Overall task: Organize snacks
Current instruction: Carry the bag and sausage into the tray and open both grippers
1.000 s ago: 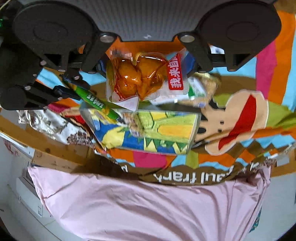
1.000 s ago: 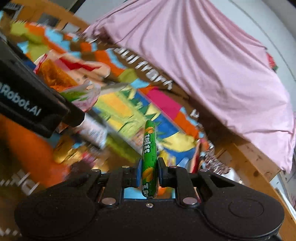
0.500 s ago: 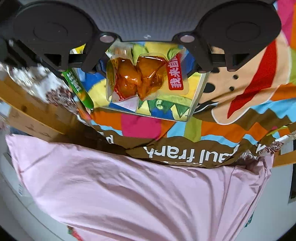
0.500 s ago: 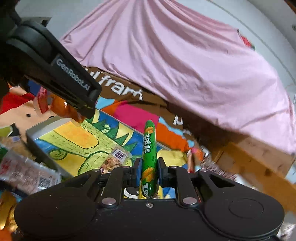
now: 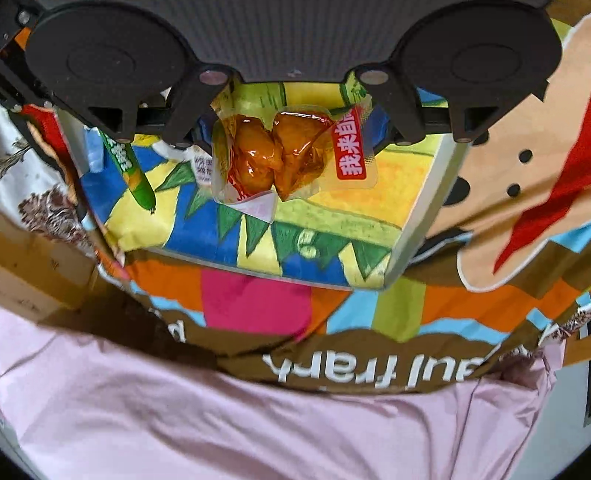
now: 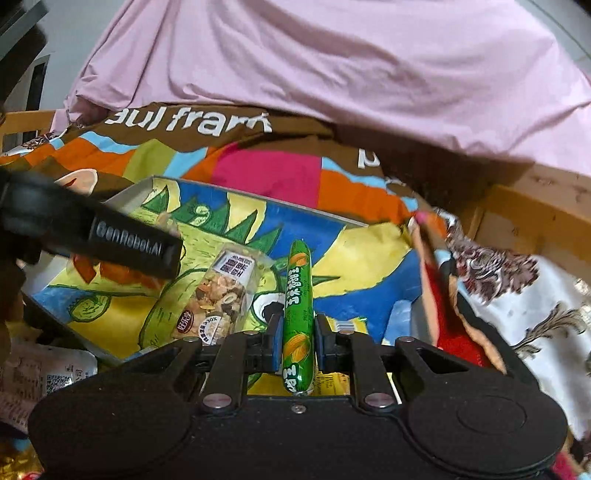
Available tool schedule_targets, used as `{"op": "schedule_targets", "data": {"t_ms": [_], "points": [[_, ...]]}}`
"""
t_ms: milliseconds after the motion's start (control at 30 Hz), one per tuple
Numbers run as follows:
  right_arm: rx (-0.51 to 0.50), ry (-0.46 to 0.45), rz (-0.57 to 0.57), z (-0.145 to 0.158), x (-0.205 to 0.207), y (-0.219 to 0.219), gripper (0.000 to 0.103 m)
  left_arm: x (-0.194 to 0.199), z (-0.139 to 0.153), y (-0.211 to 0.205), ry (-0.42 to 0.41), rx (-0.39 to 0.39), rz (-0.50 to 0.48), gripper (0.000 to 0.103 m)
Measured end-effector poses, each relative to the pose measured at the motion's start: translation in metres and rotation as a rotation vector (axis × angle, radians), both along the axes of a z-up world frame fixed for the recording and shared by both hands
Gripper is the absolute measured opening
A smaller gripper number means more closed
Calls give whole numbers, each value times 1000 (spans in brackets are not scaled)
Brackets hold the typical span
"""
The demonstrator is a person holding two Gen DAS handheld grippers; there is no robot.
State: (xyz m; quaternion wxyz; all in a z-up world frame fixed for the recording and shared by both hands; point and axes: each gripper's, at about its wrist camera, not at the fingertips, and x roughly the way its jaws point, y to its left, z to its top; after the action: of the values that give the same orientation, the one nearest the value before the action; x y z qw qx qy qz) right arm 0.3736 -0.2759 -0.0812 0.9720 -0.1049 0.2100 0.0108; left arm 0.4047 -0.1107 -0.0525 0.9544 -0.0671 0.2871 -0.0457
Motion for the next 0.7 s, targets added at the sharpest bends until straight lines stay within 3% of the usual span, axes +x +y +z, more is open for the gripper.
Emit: {"op": "schedule_targets", "data": {"t_ms": [500, 600, 700], "points": [[28, 73, -3, -11, 16, -1, 19, 11, -20, -9, 83, 51, -23, 79], [25, 66, 3, -10, 15, -1, 23, 12, -22, -9, 100, 50, -20, 81], [36, 47, 4, -7, 12, -3, 33, 14, -24, -6, 122, 30, -18, 84]]}}
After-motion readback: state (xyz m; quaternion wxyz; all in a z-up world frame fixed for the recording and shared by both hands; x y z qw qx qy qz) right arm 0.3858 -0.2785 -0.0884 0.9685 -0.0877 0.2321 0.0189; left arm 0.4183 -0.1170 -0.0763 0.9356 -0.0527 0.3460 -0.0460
